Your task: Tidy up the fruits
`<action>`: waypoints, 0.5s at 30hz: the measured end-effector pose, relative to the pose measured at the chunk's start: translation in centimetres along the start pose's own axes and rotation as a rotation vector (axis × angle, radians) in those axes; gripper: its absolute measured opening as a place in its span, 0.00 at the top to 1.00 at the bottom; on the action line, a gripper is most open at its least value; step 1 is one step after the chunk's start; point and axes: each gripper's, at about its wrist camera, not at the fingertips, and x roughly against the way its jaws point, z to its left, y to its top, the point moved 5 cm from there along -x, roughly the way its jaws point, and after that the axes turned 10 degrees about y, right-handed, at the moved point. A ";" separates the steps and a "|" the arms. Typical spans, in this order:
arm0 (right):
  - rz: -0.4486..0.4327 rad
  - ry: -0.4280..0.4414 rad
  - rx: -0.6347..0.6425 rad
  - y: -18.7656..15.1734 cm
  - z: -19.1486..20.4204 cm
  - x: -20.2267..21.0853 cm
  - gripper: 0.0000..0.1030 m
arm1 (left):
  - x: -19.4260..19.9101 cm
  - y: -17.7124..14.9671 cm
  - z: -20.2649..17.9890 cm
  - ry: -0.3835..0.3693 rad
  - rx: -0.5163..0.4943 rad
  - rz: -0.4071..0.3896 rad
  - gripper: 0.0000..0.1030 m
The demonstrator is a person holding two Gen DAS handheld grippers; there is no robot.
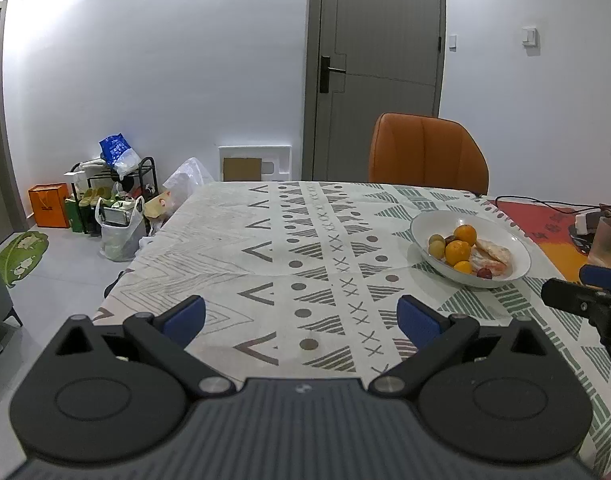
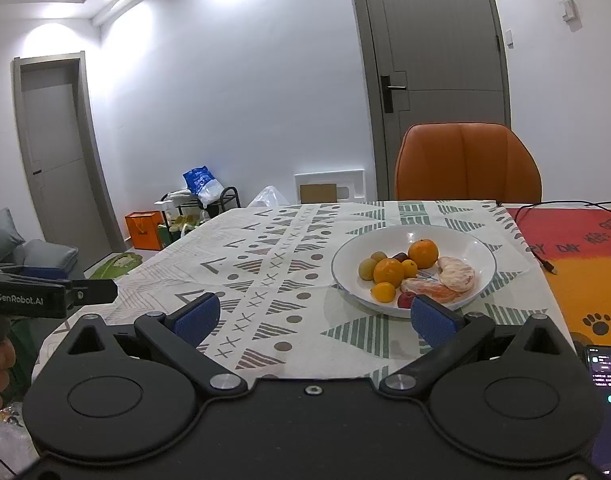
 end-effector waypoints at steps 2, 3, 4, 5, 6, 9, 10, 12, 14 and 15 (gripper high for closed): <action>0.000 0.001 0.004 0.0 0.1 0.1 0.00 | 0.0 -0.1 0.0 0.001 0.001 0.002 0.02; 0.000 0.002 0.007 0.0 0.1 0.1 0.00 | 0.0 -0.1 -0.1 0.002 0.001 0.004 0.02; -0.001 0.002 0.010 0.0 0.2 0.1 0.00 | 0.0 -0.1 -0.1 0.002 0.001 0.004 0.02; 0.000 0.002 0.011 0.0 0.2 0.2 0.00 | 0.0 -0.1 -0.1 0.002 0.001 0.004 0.02; 0.000 0.002 0.011 0.0 0.2 0.1 0.00 | 0.0 -0.1 -0.1 0.002 0.001 0.005 0.02; -0.003 0.003 0.013 0.1 0.3 0.2 0.00 | 0.1 -0.1 -0.1 0.001 0.000 0.002 0.02; -0.003 0.004 0.014 0.1 0.3 0.2 0.00 | 0.1 0.0 -0.1 0.001 0.000 0.001 0.02; -0.006 0.005 0.016 0.1 0.3 0.3 0.00 | 0.2 0.0 -0.1 0.002 -0.001 -0.002 0.02; -0.008 0.005 0.017 0.2 0.2 0.3 0.00 | 0.3 0.1 0.0 0.004 0.000 -0.003 0.02; -0.008 0.005 0.017 0.2 0.2 0.3 0.00 | 0.3 0.1 0.0 0.005 0.000 -0.004 0.02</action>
